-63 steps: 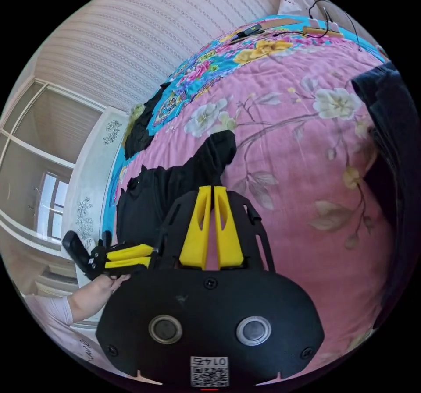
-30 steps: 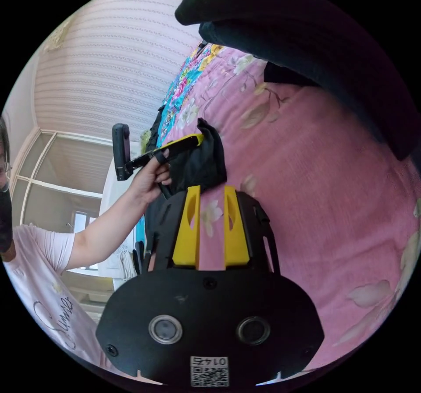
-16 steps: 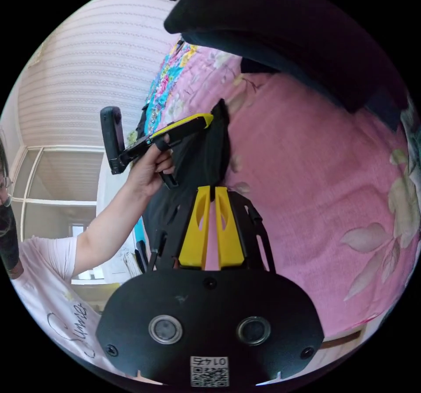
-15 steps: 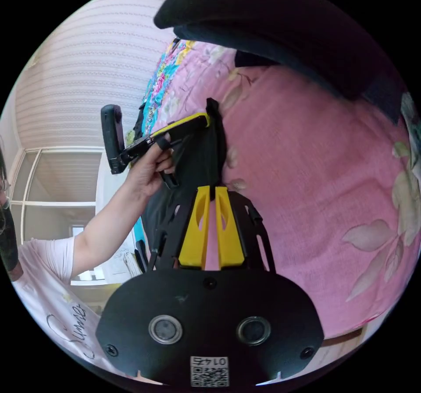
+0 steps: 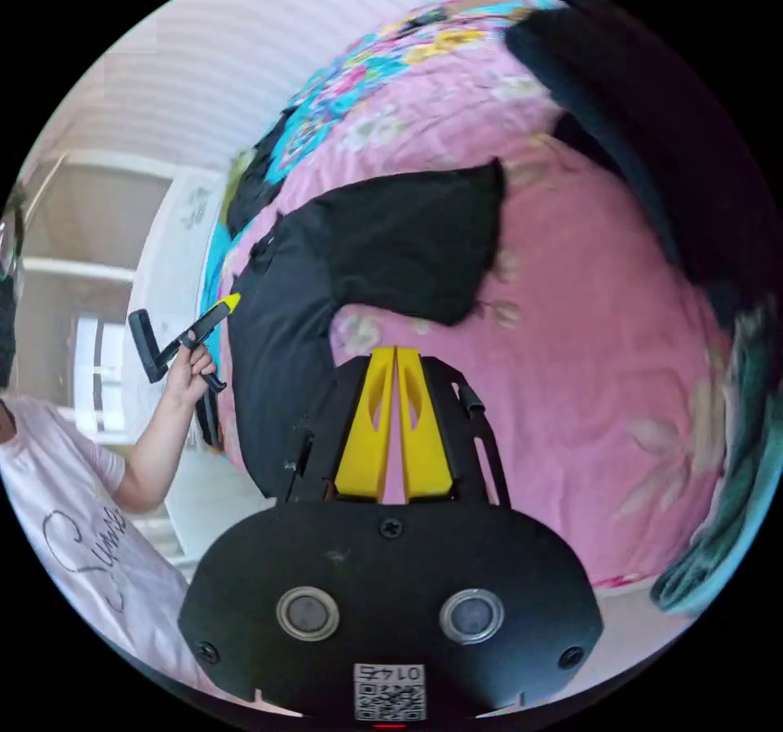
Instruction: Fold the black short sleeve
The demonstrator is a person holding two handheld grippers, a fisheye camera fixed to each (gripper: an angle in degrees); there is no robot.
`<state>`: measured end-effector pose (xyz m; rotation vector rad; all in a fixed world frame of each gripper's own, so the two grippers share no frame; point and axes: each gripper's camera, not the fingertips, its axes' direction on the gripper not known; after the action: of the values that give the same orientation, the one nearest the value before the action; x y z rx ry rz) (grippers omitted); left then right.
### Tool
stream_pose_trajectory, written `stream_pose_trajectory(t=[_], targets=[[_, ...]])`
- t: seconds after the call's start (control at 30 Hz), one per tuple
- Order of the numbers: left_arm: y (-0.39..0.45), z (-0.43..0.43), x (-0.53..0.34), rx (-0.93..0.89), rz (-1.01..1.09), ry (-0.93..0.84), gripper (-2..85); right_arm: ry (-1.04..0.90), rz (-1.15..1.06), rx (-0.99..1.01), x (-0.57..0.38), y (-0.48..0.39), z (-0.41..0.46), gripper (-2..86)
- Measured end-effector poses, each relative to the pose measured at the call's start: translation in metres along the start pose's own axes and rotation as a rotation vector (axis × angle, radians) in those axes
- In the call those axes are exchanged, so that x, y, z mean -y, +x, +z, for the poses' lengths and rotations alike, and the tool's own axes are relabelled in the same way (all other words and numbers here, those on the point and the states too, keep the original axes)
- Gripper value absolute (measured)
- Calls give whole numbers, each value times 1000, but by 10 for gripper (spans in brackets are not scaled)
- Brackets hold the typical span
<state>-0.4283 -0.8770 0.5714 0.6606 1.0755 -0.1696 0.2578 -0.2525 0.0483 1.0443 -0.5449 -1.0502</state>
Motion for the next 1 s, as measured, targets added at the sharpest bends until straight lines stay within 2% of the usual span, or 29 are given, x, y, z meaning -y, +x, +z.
stream_pose_trajectory(t=[0.13, 0.2, 0.33, 0.37, 0.5, 0.6, 0.7, 0.73, 0.87, 1.0], targets=[[-91, -71, -70, 174, -282, 58, -6, -154, -308, 45, 49, -90, 72, -1], [-142, -110, -102, 235, -418, 102, -6, -223, -501, 127, 81, -162, 129, 1], [-202, -143, -119, 322, -452, 151, 9, -293, -742, 178, 122, -278, 213, 7], [-224, -147, -119, 314, -482, 152, 25, -291, -807, 178, 133, -316, 240, 11], [-268, -144, -107, 49, -498, 180, 68, -299, -925, 88, 161, -423, 337, 45], [-277, -125, -97, 126, -494, 46, 35, -332, -926, 3, 171, -466, 400, 72], [-272, -133, -96, 138, -466, 56, -1, -516, -944, -160, 169, -474, 461, 30], [-269, -139, -96, 141, -446, 73, -4, -513, -945, -152, 169, -473, 461, 28], [-224, -174, -94, 82, -220, 163, 3, -336, -854, 17, 167, -437, 392, 17], [-184, -187, -101, -6, -77, 137, 40, -285, -630, -31, 158, -359, 356, 16]])
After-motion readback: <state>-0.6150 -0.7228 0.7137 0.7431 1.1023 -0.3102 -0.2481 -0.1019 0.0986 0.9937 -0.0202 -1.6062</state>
